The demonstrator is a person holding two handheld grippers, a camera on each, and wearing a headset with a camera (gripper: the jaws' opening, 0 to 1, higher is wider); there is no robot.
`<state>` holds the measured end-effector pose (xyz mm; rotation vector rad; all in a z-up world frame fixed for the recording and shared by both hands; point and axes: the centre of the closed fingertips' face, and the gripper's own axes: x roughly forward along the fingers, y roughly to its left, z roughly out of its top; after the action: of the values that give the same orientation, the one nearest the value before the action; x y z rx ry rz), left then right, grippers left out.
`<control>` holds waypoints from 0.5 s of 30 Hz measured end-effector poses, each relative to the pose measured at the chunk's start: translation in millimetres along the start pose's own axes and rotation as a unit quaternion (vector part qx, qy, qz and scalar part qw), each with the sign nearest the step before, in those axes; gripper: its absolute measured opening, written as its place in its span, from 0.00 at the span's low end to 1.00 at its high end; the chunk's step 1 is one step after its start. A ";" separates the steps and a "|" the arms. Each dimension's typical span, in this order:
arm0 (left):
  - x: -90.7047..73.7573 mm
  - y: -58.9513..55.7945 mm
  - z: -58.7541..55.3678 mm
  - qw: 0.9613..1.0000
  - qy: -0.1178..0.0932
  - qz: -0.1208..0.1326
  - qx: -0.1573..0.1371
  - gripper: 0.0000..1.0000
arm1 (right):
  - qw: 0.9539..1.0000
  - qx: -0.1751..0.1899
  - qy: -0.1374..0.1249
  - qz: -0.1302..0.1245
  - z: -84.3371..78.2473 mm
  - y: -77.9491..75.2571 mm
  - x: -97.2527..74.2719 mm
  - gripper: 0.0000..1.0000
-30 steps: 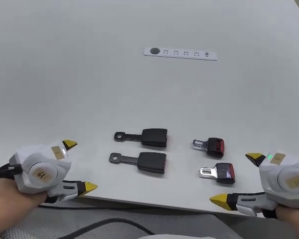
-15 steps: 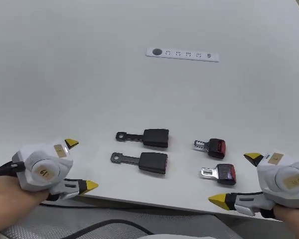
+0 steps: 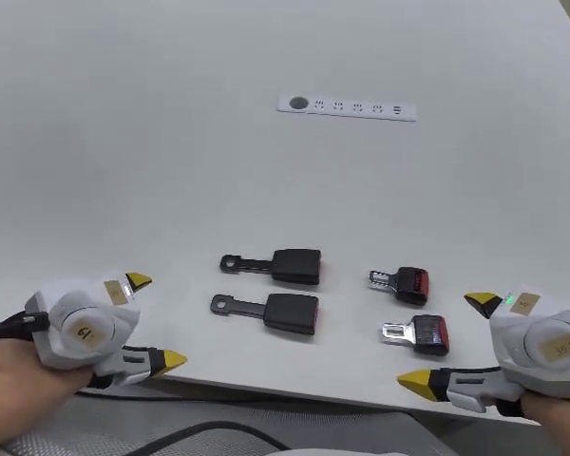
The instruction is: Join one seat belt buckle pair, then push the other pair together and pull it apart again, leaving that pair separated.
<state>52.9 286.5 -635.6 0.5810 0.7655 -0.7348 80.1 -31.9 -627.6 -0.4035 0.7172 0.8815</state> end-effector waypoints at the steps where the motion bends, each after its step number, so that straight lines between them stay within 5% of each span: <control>1: -0.4 -0.2 0.5 1.000 -0.001 0.000 -0.001 0.71 | 1.000 -0.004 -0.002 -0.003 1.2 -1.3 -1.3 0.87; 8: -3.3 -0.1 2.7 1.000 0.002 -0.011 0.015 0.69 | 1.000 -0.012 0.006 -0.004 0.8 -7.3 -5.7 0.81; 15: 9.7 -3.0 35.2 0.999 -0.016 -0.029 0.031 0.67 | 0.999 -0.025 0.020 0.004 -4.4 -9.5 -4.5 0.68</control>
<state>69.7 256.5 -623.0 0.6030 0.7334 -0.8211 84.1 -42.6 -627.2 -0.4649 0.7355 0.9036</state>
